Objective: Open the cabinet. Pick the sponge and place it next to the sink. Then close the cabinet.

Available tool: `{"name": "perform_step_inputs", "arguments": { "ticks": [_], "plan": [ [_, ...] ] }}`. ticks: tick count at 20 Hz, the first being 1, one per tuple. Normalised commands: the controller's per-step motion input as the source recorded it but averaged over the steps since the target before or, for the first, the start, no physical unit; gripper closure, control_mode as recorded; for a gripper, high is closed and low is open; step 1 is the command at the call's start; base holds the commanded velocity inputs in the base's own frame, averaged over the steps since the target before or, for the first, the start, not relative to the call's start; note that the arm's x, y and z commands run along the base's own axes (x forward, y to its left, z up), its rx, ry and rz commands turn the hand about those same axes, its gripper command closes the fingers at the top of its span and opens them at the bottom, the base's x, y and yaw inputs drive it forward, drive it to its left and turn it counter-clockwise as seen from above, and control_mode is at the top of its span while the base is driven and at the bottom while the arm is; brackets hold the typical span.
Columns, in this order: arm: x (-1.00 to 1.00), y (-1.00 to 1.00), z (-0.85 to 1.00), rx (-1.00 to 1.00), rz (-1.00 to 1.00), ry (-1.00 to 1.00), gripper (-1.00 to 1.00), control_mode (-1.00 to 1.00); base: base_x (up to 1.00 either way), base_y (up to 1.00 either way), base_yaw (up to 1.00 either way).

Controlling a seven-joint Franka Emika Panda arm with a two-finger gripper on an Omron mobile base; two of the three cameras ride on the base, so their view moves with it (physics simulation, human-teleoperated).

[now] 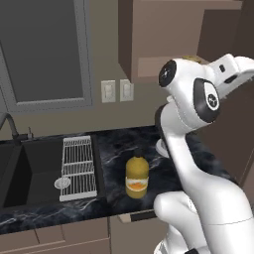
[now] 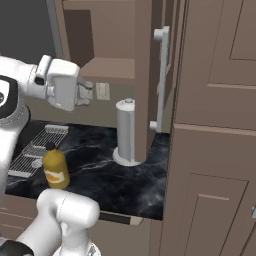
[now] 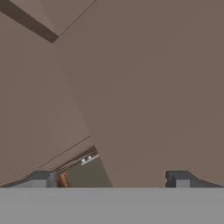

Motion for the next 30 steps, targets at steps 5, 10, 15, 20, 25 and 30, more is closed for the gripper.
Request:
{"name": "perform_step_inputs", "arguments": {
  "ticks": [5, 10, 15, 20, 25, 30],
  "plan": [
    [0.16, 0.37, 0.0, 0.42, 0.04, -0.26, -1.0, -1.0, 0.0, 0.0, 0.0],
    [0.12, 0.0, 0.0, 0.44, 0.1, -0.2, -1.0, -1.0, 0.0, 0.0, 0.0],
    [0.01, -0.06, 0.01, 0.31, 0.27, -0.08, -1.0, -1.0, 0.0, 0.0, 0.0],
    [0.35, 0.0, -0.15, 0.16, 0.37, -0.02, -1.0, -1.0, 0.0, 0.0, 0.0],
    [0.66, -0.13, -0.18, 0.06, 0.33, -0.07, -1.0, -1.0, 0.0, 0.0, 0.0],
    [0.2, -0.09, 0.2, 0.12, 0.26, -0.09, -1.0, -1.0, 0.0, 0.0, 0.0]
  ]
}}
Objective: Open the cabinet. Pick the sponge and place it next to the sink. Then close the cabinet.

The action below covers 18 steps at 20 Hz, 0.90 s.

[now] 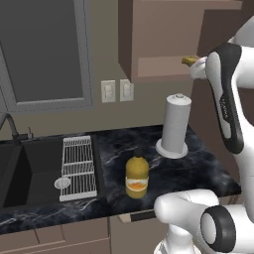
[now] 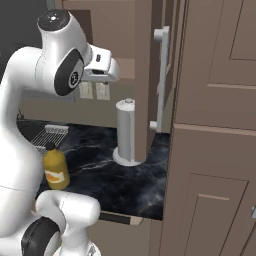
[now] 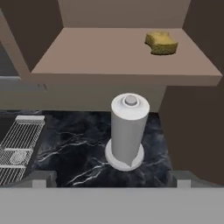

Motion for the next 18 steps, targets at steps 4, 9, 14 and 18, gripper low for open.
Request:
{"name": "perform_step_inputs", "arguments": {
  "ticks": [4, 9, 14, 18],
  "plan": [
    [0.41, -0.13, -0.02, 0.04, 0.17, -0.03, -1.0, -1.0, 0.0, 0.0, 0.0],
    [0.67, 0.0, -0.09, 0.0, 0.06, 0.0, -1.0, -1.0, 0.0, 0.0, 0.0],
    [0.56, 0.0, 0.03, 0.0, 0.0, -0.04, -1.0, -1.0, 0.0, 0.0, 0.0],
    [0.31, -0.21, 0.1, 0.0, 0.0, -0.04, -1.0, -1.0, 0.0, 0.0, 0.0]
  ]
}}
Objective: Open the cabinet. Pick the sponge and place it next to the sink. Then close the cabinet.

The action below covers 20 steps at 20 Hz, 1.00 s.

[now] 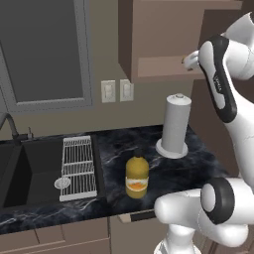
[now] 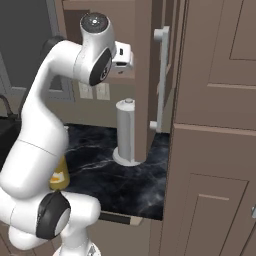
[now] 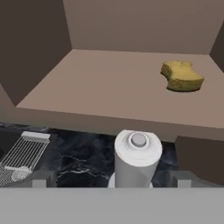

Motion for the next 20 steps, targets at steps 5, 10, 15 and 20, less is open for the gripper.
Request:
{"name": "perform_step_inputs", "arguments": {
  "ticks": [5, 10, 15, 20],
  "plan": [
    [0.26, -0.27, 0.0, 0.0, -0.05, 0.0, -1.0, -1.0, 0.0, 0.0, 0.0],
    [0.27, -0.06, 0.02, 0.0, -0.05, 0.0, -1.0, -1.0, 0.0, 0.0, 0.0],
    [0.44, 0.0, 0.0, -0.01, -0.05, 0.0, -1.0, -1.0, 0.0, 0.0, 0.0],
    [0.57, -0.09, 0.0, -0.02, -0.1, 0.01, -1.0, -1.0, 0.0, 0.0, 0.0]
  ]
}}
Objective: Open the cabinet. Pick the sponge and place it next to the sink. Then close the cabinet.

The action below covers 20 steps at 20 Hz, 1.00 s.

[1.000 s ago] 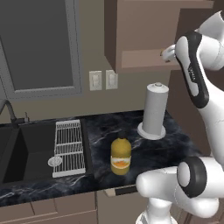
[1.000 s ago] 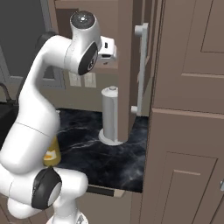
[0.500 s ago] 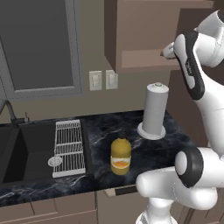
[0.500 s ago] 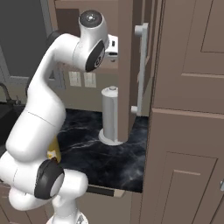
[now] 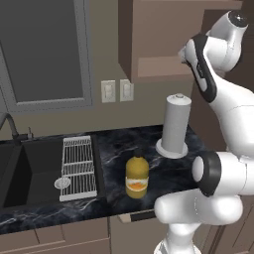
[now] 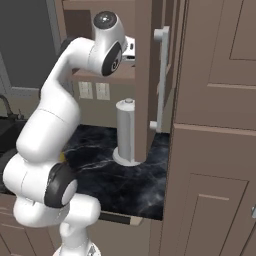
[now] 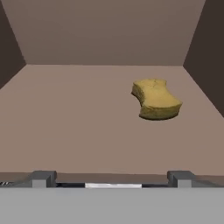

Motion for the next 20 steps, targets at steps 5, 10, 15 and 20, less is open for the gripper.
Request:
{"name": "perform_step_inputs", "arguments": {
  "ticks": [5, 10, 15, 20],
  "plan": [
    [0.31, -0.13, 0.0, -0.01, -0.09, 0.01, -1.0, -1.0, 0.0, 0.0, 0.0],
    [0.15, -0.2, -0.01, 0.0, 0.0, 0.09, -1.0, -1.0, 0.0, 0.0, 0.0],
    [0.28, -0.22, -0.07, 0.0, 0.0, 0.01, -1.0, -1.0, 0.0, 0.0, 0.0],
    [0.39, -0.11, -0.04, 0.0, 0.0, 0.0, -1.0, -1.0, 0.0, 0.0, 0.0]
  ]
}}
